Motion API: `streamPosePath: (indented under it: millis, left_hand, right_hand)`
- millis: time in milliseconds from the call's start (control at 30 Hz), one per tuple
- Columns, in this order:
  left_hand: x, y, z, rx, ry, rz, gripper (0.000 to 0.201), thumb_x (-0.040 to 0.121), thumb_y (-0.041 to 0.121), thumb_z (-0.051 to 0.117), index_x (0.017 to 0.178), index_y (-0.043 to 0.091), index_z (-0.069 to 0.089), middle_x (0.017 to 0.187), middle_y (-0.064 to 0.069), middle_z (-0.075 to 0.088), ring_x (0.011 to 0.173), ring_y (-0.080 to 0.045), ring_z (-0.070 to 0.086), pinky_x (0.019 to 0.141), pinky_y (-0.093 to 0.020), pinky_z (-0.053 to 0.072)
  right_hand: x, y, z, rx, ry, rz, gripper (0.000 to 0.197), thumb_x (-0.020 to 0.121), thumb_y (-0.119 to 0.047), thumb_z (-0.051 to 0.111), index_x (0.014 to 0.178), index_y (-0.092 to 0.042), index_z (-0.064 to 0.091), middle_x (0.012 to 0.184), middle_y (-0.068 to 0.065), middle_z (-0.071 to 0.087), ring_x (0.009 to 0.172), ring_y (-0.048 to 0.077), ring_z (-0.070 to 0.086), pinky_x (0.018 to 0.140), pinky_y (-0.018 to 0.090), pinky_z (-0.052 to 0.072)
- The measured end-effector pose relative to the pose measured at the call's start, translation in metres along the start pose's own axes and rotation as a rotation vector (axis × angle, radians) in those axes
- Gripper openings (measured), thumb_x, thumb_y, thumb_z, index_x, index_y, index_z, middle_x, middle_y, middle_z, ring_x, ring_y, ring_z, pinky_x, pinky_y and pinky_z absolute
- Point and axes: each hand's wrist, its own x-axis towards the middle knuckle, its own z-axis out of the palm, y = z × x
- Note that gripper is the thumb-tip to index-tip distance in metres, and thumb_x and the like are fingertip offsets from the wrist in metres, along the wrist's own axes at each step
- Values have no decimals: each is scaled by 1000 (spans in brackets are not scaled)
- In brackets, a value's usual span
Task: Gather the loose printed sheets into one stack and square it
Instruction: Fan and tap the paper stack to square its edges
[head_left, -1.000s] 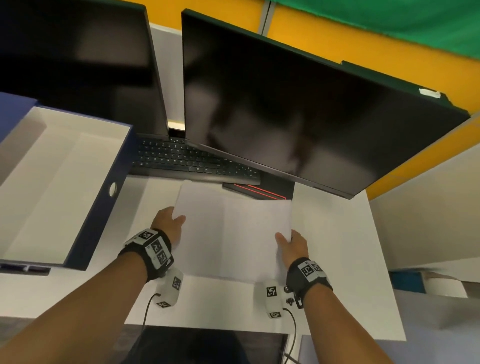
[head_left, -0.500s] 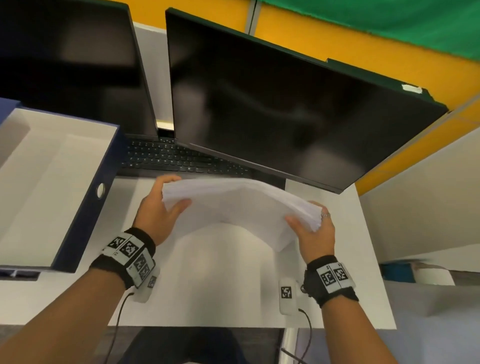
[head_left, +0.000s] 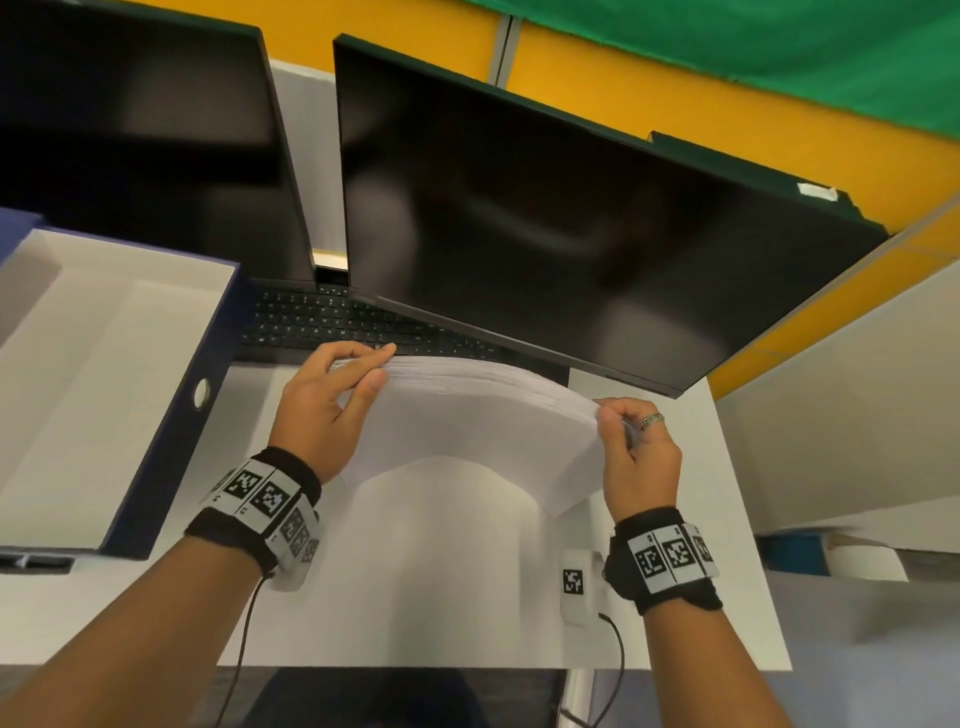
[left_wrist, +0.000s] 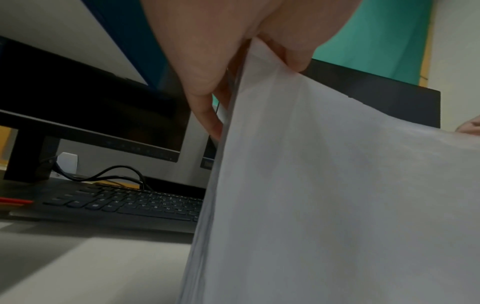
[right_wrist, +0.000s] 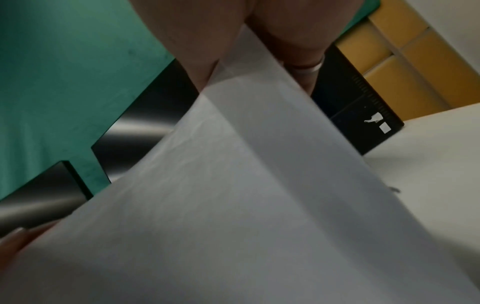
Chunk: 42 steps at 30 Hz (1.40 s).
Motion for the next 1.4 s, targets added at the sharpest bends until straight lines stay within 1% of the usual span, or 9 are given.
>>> streamPosePath:
  millis: [300, 467, 567, 667, 867, 933, 1067, 1267, 1400]
  left_hand:
    - [2, 3, 4, -29, 13, -25, 31, 98, 22, 54, 126, 16, 67, 113, 2, 56, 105, -15, 54, 90, -19, 41]
    - [4, 4, 2, -50, -19, -49, 32, 95, 29, 59, 124, 19, 68, 114, 3, 55, 107, -17, 54, 94, -39, 52]
    - [6, 7, -4, 119, -82, 27, 54, 83, 52, 60, 127, 22, 66, 119, 1, 56, 109, -23, 52, 92, -45, 51]
    - [13, 17, -7, 466, -215, 48, 76, 80, 65, 60, 146, 30, 44, 132, 1, 53, 115, -27, 47, 94, -52, 45]
    - [26, 28, -7, 817, -388, -1, 74, 88, 63, 53, 151, 39, 23, 140, 7, 48, 128, -24, 41, 103, -53, 35]
    - [31, 33, -7, 837, -422, -6, 58, 90, 58, 54, 142, 39, 36, 132, 8, 52, 125, -23, 44, 104, -56, 32]
    - [37, 43, -10, 803, -388, 33, 23, 95, 42, 56, 117, 34, 58, 106, 11, 61, 106, -21, 57, 99, -53, 33]
    - [30, 35, -10, 768, -546, 22, 38, 94, 46, 54, 128, 30, 47, 124, 4, 58, 117, -25, 53, 98, -54, 43]
    - [35, 25, -14, 385, -410, -86, 25, 85, 42, 70, 105, 35, 56, 96, 11, 63, 90, -13, 61, 81, -33, 50]
  right_hand:
    - [7, -7, 3, 66, 163, 99, 18, 91, -16, 62, 86, -33, 57, 95, -8, 62, 93, 21, 61, 89, 44, 56]
    - [3, -17, -2, 60, 59, 83, 17, 91, -26, 63, 105, -35, 59, 104, -9, 62, 97, 18, 60, 94, 46, 54]
    - [3, -19, -8, -239, -167, -48, 53, 78, -50, 71, 126, -34, 56, 116, -14, 58, 110, 15, 55, 101, 43, 48]
    - [6, -20, -9, -690, -295, -202, 76, 77, -68, 60, 144, -41, 37, 141, -9, 48, 127, 19, 43, 106, 45, 37]
    - [4, -22, 3, -975, -323, -217, 89, 86, -65, 52, 154, -34, 3, 150, -3, 38, 131, 25, 42, 105, 50, 37]
    - [7, -26, 6, -969, -303, -149, 82, 87, -57, 57, 152, -30, 14, 141, 0, 49, 125, 25, 48, 103, 50, 38]
    - [11, -39, 1, -985, -280, -198, 34, 91, -43, 60, 121, -27, 54, 114, -1, 66, 109, 21, 58, 103, 46, 37]
    - [4, -30, 0, -956, -350, -190, 35, 90, -46, 60, 119, -26, 56, 103, -2, 68, 94, 20, 65, 90, 40, 53]
    - [9, -33, -9, -949, -335, -174, 31, 92, -45, 58, 117, -25, 57, 102, -1, 70, 88, 19, 66, 79, 32, 55]
